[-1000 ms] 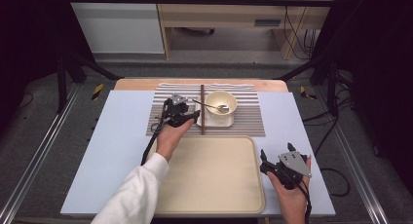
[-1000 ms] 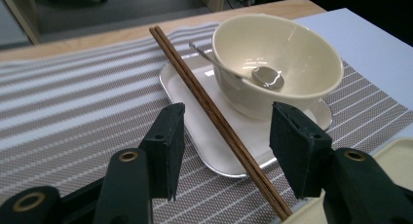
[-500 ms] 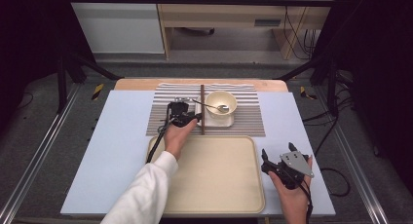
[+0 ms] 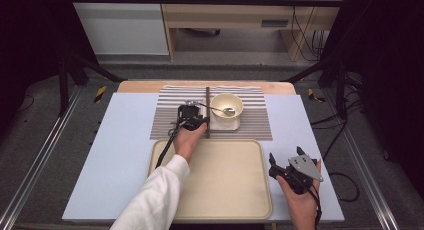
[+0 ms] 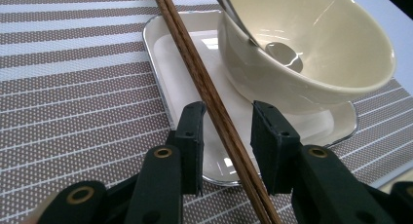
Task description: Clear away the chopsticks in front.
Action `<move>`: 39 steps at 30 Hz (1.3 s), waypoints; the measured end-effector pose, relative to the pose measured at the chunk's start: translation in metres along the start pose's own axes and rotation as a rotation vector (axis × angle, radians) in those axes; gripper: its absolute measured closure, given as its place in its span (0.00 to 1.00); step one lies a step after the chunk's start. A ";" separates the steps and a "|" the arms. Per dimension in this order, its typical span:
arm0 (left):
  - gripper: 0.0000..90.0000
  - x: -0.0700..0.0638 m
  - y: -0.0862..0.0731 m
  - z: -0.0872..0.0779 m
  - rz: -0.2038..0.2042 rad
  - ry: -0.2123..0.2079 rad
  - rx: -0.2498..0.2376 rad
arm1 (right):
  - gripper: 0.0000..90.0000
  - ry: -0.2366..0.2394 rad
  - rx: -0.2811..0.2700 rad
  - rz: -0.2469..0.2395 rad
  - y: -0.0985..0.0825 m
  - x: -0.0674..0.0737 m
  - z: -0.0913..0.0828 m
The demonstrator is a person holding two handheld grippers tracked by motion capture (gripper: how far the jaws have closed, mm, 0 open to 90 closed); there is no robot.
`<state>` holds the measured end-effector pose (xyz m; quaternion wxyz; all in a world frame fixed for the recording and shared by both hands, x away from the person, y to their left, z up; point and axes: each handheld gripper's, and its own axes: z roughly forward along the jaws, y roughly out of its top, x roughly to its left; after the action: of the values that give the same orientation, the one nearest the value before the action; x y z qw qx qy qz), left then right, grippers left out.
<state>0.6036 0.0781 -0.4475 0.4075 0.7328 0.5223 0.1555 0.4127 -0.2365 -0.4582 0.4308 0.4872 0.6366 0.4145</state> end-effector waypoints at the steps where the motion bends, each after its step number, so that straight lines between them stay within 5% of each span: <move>1: 0.74 0.000 0.000 0.000 0.007 0.005 0.003 | 0.12 0.000 0.001 -0.001 0.000 0.000 0.000; 11: 0.76 -0.003 -0.001 0.002 0.051 0.061 -0.002 | 0.12 0.002 0.007 0.002 0.000 -0.001 0.000; 26: 0.76 -0.005 -0.004 0.005 0.075 0.080 -0.003 | 0.13 0.006 0.013 0.003 0.000 0.000 0.001; 39: 0.79 -0.005 -0.006 0.011 0.053 0.072 0.024 | 0.13 0.010 0.017 0.008 0.000 -0.001 0.001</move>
<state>0.6046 0.0700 -0.4581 0.3755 0.7449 0.5191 0.1863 0.4134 -0.2370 -0.4585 0.4219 0.4915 0.6401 0.4131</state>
